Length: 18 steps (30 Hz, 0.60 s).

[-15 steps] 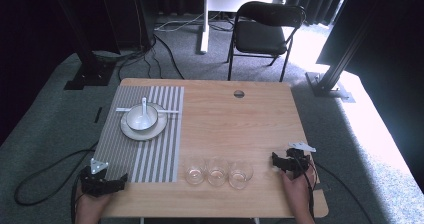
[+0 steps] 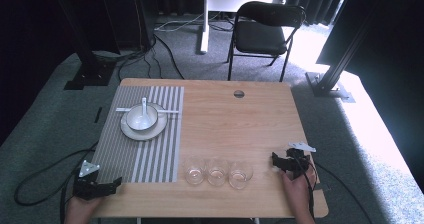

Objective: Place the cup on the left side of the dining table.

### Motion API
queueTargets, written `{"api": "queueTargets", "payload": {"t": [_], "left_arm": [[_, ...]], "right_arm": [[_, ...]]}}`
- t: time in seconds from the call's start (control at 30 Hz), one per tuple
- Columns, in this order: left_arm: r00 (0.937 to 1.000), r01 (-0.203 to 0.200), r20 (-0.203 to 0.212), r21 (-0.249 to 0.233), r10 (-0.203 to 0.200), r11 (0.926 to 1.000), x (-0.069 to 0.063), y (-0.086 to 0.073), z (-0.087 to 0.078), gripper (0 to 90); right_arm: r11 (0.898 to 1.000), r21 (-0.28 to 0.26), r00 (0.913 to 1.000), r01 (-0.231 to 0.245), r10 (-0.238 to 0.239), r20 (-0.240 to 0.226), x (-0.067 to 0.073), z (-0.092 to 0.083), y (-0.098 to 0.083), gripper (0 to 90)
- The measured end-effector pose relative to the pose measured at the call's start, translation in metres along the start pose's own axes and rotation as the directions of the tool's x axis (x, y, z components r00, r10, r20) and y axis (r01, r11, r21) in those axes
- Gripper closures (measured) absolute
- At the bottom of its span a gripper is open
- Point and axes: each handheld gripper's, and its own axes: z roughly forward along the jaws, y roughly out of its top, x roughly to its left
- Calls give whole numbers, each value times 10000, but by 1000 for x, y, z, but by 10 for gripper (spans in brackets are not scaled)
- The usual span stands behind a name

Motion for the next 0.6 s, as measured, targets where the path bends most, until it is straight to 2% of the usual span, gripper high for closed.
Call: {"api": "queueTargets", "payload": {"t": [0.1,0.13,0.47,0.5,0.57,0.6], "left_arm": [[9998,-142,160,-60,143,9999,-1,1,-1,16],[9993,-322,163,-18,322,9995,-3,2,-1,16],[9977,-618,258,-94,620,9980,-9,4,-2,17],[9961,-791,390,-173,797,9967,-13,4,-3,17],[9954,-885,358,-170,890,9959,-14,4,-3,17],[9939,-991,469,-227,1001,9948,-16,5,-3,17]], "right_arm": [[10000,2,10000,-2,2,0,0,0,0,122],[10000,1,10000,-5,5,3,0,0,0,122],[10000,2,10000,-3,3,1,0,0,0,122],[10000,0,10000,-1,1,1,0,0,0,122],[10000,1,10000,-6,6,0,0,0,0,122],[10000,3,10000,-3,3,-2,0,0,0,122]]}}
